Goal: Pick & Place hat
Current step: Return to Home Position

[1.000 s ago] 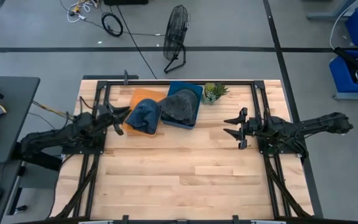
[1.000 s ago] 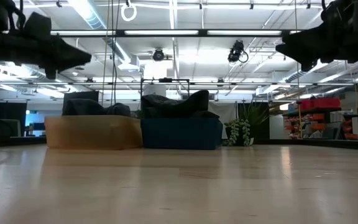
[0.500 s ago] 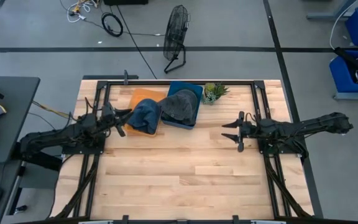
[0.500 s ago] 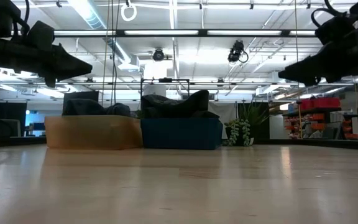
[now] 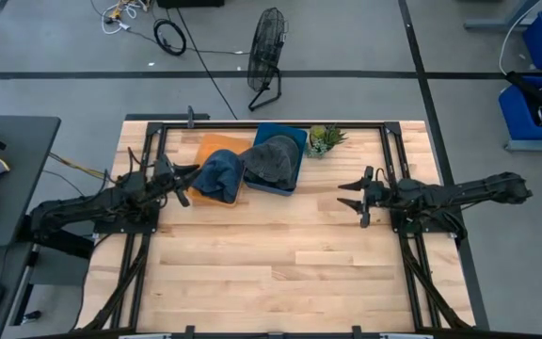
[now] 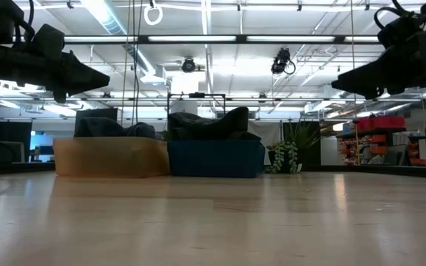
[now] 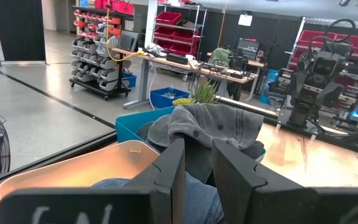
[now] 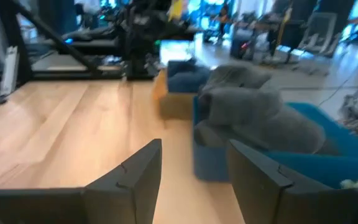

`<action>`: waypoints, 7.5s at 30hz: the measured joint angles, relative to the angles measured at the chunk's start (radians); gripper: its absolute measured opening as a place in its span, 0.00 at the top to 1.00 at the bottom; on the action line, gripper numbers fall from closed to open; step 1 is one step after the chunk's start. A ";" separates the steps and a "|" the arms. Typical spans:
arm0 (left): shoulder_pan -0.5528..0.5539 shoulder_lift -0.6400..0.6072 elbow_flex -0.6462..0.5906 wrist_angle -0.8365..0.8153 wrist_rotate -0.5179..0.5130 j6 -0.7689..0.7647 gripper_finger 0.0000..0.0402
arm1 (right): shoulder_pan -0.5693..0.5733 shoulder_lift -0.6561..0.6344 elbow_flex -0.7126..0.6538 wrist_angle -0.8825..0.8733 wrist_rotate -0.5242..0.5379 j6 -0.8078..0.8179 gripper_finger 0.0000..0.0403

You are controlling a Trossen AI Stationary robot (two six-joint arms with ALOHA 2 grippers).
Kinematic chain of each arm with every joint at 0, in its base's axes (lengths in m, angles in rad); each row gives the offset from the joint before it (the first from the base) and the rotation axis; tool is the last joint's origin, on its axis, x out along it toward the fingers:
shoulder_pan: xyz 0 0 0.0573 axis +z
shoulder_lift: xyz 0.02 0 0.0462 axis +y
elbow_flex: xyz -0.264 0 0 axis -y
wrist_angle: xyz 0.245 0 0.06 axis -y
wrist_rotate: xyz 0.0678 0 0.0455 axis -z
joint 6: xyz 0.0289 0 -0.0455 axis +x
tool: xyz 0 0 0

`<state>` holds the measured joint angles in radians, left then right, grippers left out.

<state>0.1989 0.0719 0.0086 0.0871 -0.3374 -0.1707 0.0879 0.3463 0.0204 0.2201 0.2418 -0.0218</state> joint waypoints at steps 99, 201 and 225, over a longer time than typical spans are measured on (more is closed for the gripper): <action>0.000 0.000 -0.001 0.006 0.000 0.000 0.79 | 0.000 -0.231 0.003 -0.214 -0.153 -0.017 0.54; 0.000 0.000 -0.001 0.006 0.001 0.000 0.79 | 0.000 -0.231 0.003 -0.214 -0.153 -0.017 0.54; 0.000 0.000 -0.001 0.006 0.000 0.000 0.79 | 0.001 -0.231 0.003 -0.214 -0.152 -0.017 0.54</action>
<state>0.1989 0.0718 0.0074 0.0932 -0.3370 -0.1703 0.0885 0.1154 0.0238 0.0061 0.0893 -0.0387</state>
